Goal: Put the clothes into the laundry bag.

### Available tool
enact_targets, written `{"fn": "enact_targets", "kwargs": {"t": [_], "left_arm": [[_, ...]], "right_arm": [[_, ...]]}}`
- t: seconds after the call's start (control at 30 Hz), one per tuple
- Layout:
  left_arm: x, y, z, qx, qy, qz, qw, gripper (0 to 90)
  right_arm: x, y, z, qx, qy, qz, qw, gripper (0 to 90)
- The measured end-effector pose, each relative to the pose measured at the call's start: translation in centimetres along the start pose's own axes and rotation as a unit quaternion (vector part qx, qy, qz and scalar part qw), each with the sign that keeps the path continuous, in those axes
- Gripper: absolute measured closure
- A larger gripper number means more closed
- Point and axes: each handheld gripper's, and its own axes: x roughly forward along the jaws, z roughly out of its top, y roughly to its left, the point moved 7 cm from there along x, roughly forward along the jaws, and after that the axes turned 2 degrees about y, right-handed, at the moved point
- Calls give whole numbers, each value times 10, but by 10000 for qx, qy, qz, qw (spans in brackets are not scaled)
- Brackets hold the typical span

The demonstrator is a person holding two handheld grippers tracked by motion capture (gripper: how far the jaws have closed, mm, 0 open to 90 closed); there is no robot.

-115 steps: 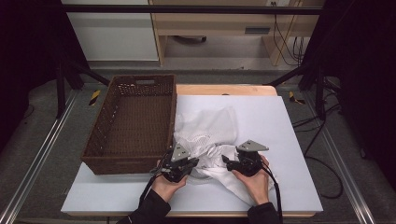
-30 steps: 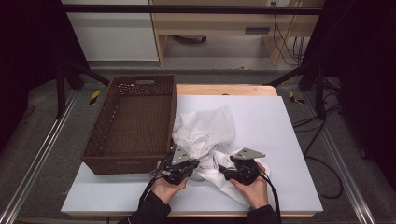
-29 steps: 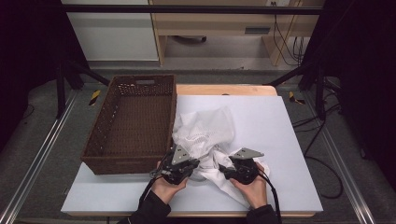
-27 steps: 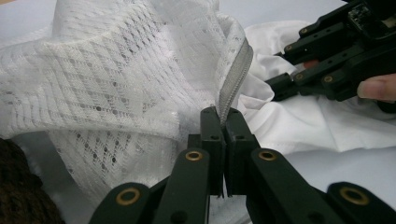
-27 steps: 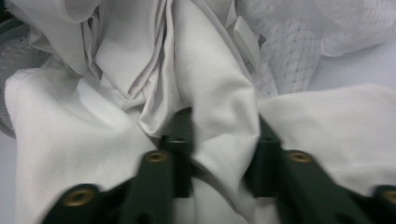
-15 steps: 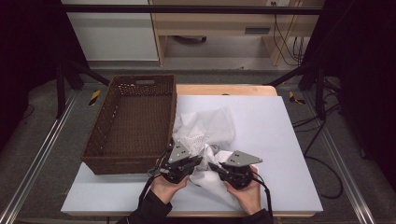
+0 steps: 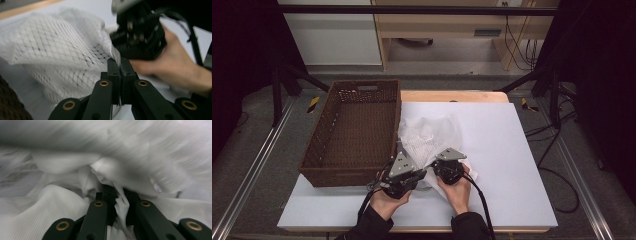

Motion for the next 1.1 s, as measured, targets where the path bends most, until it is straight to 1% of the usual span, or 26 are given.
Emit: {"fn": "enact_targets", "kwargs": {"t": [0.03, 0.07, 0.13, 0.17, 0.2, 0.27, 0.3, 0.33, 0.37, 0.43, 0.47, 0.5, 0.53, 0.57, 0.6, 0.63, 0.67, 0.7, 0.77, 0.8, 0.83, 0.87, 0.93, 1.0, 1.07, 1.1], "left_arm": [[4, 0, -5, -10, 80, 14, 10000, 882], [7, 1, -9, -16, 143, 29, 9999, 882], [14, 4, -17, -8, 278, 112, 9996, 881], [17, 6, -19, 17, 317, 184, 9993, 881], [20, 8, -21, -11, 357, 212, 9991, 881], [24, 11, -24, -86, 382, 226, 9990, 880], [26, 12, -25, -89, 404, 256, 9988, 881], [27, 13, -26, -109, 416, 254, 9988, 881], [29, 13, -26, -112, 410, 270, 9987, 881], [31, 14, -27, -108, 430, 280, 9986, 880], [32, 14, -27, -107, 426, 282, 9986, 880], [32, 14, -27, -102, 429, 287, 9986, 880], [32, 14, -27, -88, 436, 290, 9986, 879], [32, 14, -27, -85, 434, 289, 9986, 878], [32, 15, -28, -89, 430, 289, 9986, 877], [32, 15, -28, -99, 427, 291, 9986, 877], [32, 16, -28, -110, 443, 299, 9985, 876], [32, 17, -28, -116, 432, 296, 9986, 876], [33, 18, -27, -136, 428, 292, 9986, 875], [32, 18, -27, -144, 418, 287, 9986, 875], [32, 18, -26, -138, 410, 286, 9987, 875], [30, 18, -25, -148, 384, 273, 9988, 875], [27, 17, -22, -169, 320, 241, 9991, 874], [23, 17, -17, -207, 232, 179, 9994, 874], [17, 14, -10, -234, 117, 108, 9996, 875], [13, 13, -5, -219, 52, 84, 9997, 875]], "right_arm": [[0, -2, -1, 77, -20, 14, 10000, 827], [-1, -2, -1, 95, -57, 75, 9999, 800], [-8, -3, -1, 85, -106, 161, 9998, 700], [-16, -1, -2, 119, -131, 323, 9993, 639], [-24, 0, -2, 100, -128, 479, 9987, 583], [-42, 1, -5, 27, -179, 650, 9977, 529], [-54, 0, -7, -43, -225, 741, 9970, 490], [-65, -1, -9, -80, -257, 780, 9966, 447], [-73, -3, -12, -152, -298, 790, 9963, 396], [-80, -10, -21, -250, -245, 585, 9977, 297], [-79, -14, -26, -257, -145, 538, 9981, 261], [-75, -17, -30, -204, -44, 464, 9987, 243], [-71, -20, -33, -150, 31, 419, 9990, 245], [-64, -21, -37, -48, 139, 446, 9989, 258], [-57, -21, -41, 27, 269, 527, 9982, 286], [-49, -21, -45, 41, 437, 522, 9977, 343], [-44, -21, -50, 43, 658, 525, 9964, 375], [-42, -20, -49, 36, 597, 542, 9967, 423], [-43, -22, -47, 73, 643, 550, 9964, 621], [-43, -22, -47, 196, 648, 584, 9960, 679], [-43, -23, -47, 255, 622, 625, 9958, 739], [-45, -23, -47, 250, 635, 618, 9958, 783], [-52, -22, -43, 245, 533, 600, 9965, 817], [-66, -20, -35, 176, 187, 672, 9974, 824], [-81, -15, -25, 69, -173, 796, 9967, 828], [-87, -10, -21, -20, -305, 872, 9957, 828]]}}
